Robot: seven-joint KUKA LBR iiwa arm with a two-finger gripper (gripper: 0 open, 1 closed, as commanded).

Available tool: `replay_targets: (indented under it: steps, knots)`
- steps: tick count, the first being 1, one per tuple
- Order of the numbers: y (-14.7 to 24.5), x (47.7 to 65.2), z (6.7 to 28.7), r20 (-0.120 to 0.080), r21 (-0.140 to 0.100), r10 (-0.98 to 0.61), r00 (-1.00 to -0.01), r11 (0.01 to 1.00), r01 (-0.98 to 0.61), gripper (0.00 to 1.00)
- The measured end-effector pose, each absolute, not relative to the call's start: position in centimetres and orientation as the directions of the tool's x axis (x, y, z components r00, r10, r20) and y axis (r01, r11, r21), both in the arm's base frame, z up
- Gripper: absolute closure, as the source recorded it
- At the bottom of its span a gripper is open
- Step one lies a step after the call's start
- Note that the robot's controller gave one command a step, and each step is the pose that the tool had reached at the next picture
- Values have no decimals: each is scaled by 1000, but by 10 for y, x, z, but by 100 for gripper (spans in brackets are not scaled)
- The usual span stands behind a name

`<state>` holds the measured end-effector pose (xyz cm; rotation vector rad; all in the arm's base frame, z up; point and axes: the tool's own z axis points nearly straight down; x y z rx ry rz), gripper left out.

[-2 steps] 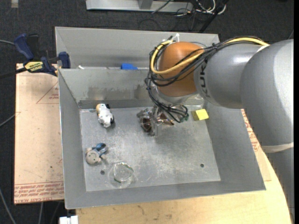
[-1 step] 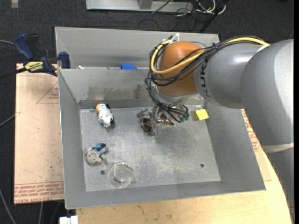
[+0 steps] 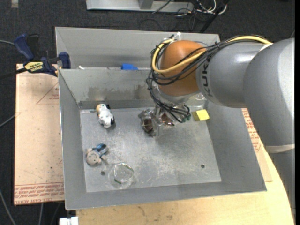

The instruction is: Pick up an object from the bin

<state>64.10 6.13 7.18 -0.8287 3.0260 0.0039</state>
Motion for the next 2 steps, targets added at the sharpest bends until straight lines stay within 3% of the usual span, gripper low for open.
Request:
replay_targets:
  steps: [2]
  knots:
    - [61,642,96,-4,0,-510,-860,860,-510,100]
